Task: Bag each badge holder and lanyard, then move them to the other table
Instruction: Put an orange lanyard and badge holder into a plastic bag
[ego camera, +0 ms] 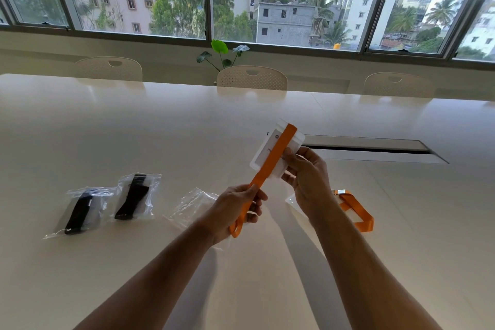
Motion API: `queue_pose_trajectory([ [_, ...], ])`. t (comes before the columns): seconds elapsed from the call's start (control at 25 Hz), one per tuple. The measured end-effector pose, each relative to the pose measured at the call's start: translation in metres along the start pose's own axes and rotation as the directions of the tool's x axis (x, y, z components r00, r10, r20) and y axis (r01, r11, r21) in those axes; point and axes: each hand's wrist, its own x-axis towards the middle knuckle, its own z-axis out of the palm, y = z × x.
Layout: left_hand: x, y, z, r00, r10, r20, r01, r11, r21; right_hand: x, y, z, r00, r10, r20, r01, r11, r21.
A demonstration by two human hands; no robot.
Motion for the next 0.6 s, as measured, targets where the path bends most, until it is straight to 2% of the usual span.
queue_pose_trajectory([
  [0.08,-0.001,-0.003,0.001,1.000,0.001,0.017,-0.001,1.000,-0.009,0.000,0.002,0.001,0.999,-0.032,-0.014,0.031,0.997,-0.068],
  [0.16,-0.004,-0.004,0.004,0.999,0.021,0.033,-0.022,0.998,0.051,0.000,0.006,0.002,0.991,-0.125,-0.054,0.110,0.967,-0.231],
  [0.24,-0.005,0.001,0.008,0.998,0.054,0.022,-0.058,0.983,0.173,-0.001,0.010,0.005,0.970,-0.238,-0.050,0.195,0.886,-0.421],
  [0.36,-0.006,0.013,0.011,0.992,0.125,-0.012,-0.114,0.936,0.332,-0.001,0.015,0.006,0.923,-0.374,0.088,0.345,0.704,-0.620],
  [0.48,-0.010,0.029,0.010,0.981,0.195,-0.025,-0.182,0.948,0.262,-0.005,0.020,0.005,0.905,-0.362,0.225,0.414,0.621,-0.665],
  [0.6,-0.012,0.042,0.004,0.972,0.218,-0.089,-0.199,0.963,0.183,-0.006,0.025,0.005,0.917,-0.303,0.261,0.396,0.601,-0.694],
])
